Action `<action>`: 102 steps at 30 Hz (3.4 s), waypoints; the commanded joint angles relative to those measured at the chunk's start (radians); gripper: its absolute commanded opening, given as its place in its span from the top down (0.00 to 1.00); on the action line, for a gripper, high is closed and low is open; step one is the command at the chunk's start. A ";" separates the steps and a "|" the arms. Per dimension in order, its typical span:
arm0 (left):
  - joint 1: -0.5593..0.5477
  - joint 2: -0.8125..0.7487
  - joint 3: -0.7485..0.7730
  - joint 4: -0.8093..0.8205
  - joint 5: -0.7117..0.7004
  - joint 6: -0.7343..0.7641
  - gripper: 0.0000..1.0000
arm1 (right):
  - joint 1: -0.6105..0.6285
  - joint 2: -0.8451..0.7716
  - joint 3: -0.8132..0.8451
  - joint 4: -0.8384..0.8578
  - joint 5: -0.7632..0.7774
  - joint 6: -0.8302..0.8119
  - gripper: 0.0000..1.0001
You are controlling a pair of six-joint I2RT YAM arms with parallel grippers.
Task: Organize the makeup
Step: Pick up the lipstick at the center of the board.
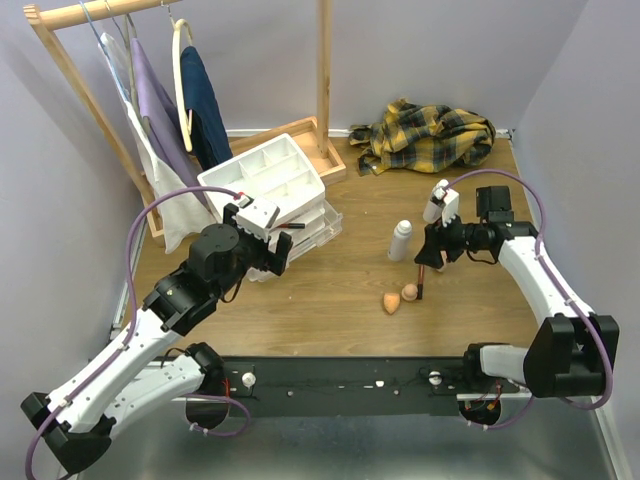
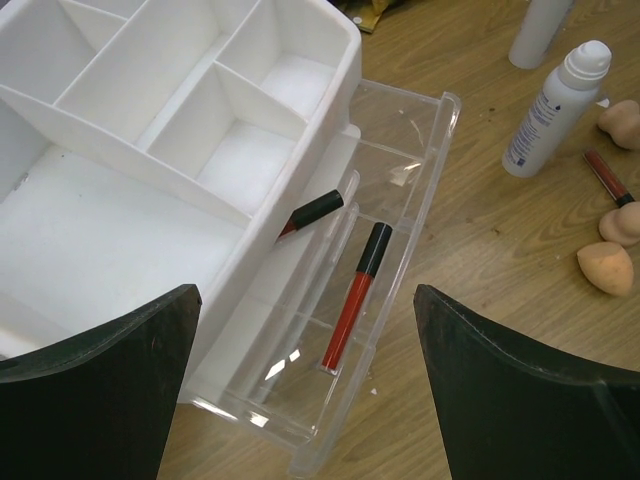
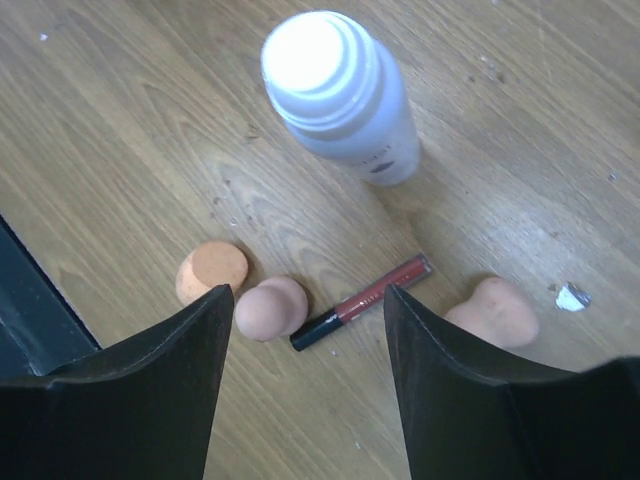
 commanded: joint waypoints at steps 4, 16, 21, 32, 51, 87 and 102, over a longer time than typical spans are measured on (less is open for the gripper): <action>0.010 -0.025 -0.012 0.028 0.017 -0.002 0.04 | -0.004 0.050 0.051 -0.058 0.110 0.006 0.40; 0.013 -0.032 -0.012 0.030 0.016 0.000 0.03 | -0.004 0.188 0.045 -0.042 0.179 -0.034 0.47; 0.014 -0.033 -0.012 0.030 0.017 0.000 0.03 | -0.004 0.232 0.046 -0.020 0.176 -0.015 0.50; 0.019 -0.033 -0.012 0.030 0.019 0.000 0.03 | -0.004 0.330 0.068 0.004 0.161 0.048 0.57; 0.028 -0.044 -0.012 0.036 0.040 -0.002 0.03 | 0.013 0.404 0.114 0.000 0.243 0.111 0.54; 0.039 -0.062 -0.010 0.038 0.059 -0.007 0.03 | 0.115 0.435 0.112 0.027 0.418 0.203 0.53; 0.045 -0.071 -0.010 0.038 0.069 -0.010 0.02 | 0.143 0.444 0.108 0.035 0.484 0.227 0.66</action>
